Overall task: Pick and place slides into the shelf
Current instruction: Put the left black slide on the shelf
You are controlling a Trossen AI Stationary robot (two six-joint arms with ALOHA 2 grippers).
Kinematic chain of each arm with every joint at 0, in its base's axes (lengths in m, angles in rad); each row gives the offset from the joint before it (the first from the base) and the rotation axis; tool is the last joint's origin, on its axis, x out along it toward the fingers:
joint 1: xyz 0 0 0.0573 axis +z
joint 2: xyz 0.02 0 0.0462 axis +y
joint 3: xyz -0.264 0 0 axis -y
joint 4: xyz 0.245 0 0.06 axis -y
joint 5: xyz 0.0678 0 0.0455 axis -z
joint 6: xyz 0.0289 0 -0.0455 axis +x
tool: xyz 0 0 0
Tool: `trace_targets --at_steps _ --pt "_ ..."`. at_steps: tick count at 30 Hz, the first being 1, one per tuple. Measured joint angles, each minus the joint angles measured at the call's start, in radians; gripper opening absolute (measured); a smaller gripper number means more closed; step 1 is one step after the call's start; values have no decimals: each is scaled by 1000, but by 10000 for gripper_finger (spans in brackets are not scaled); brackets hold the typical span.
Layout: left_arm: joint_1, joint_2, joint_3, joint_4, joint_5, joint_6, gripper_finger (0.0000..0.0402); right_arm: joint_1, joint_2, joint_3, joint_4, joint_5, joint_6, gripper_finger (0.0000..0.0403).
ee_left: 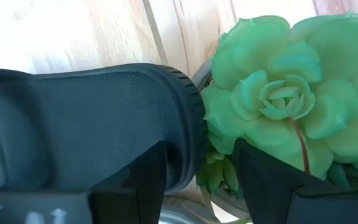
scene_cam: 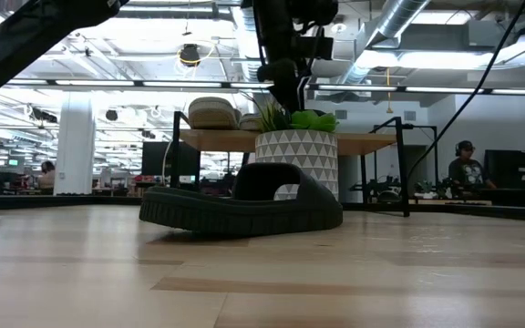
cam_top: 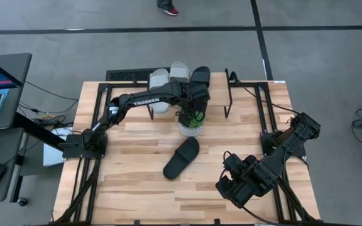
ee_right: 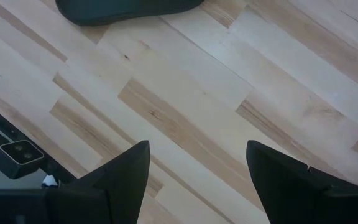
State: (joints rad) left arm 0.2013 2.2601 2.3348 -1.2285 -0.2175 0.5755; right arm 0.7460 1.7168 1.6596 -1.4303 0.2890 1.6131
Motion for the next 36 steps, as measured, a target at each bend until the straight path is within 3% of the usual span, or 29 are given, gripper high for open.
trace_targets --at_steps 36 --pt "-31 -14 21 -25 -17 16 171 0 0 0 0 9 -16 260"
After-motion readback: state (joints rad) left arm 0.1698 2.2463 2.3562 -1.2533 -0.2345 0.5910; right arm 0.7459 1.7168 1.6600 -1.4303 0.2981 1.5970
